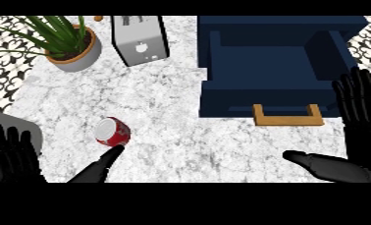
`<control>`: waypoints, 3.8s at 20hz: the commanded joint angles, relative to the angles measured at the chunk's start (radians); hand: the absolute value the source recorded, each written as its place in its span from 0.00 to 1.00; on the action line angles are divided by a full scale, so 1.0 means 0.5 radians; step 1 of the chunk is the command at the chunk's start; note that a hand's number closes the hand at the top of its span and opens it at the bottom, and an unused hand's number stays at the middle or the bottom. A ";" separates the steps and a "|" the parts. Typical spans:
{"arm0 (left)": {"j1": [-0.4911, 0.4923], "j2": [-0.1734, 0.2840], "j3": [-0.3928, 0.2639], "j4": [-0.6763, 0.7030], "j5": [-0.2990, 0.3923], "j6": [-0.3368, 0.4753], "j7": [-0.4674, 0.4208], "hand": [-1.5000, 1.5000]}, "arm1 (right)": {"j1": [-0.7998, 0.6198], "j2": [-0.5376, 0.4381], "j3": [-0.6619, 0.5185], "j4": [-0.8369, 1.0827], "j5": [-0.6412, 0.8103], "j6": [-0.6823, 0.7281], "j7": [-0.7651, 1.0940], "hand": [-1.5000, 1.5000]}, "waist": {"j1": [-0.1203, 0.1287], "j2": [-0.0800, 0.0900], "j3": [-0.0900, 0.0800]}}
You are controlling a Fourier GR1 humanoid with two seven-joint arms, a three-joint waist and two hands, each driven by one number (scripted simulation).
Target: Pick up the can, place it into the drawer and close the drawer
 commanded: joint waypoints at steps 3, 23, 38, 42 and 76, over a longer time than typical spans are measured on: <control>-0.025 -0.001 -0.097 0.193 -0.005 0.156 -0.010 0.00 | 0.057 0.013 0.013 -0.163 0.014 -0.005 0.104 0.00 | -0.002 -0.001 -0.002; -0.106 -0.001 -0.091 1.047 0.915 0.578 -0.949 0.00 | 0.243 0.025 -0.138 -0.353 -0.098 0.123 0.073 0.00 | -0.003 -0.002 -0.003; -0.223 -0.001 0.253 1.794 2.065 0.224 -2.083 0.00 | 0.175 -0.045 -0.321 -0.433 -0.247 0.191 0.252 0.00 | -0.002 -0.001 -0.003; -0.369 -0.001 0.355 2.137 2.395 0.085 -2.374 0.00 | 0.234 -0.044 -0.348 -0.449 -0.232 0.246 0.181 0.00 | -0.007 0.000 -0.004; -1.270 0.056 0.796 3.208 2.326 -0.723 -2.584 1.00 | -0.018 -0.015 -0.377 -0.280 -0.063 0.251 0.194 0.00 | -0.011 0.002 -0.002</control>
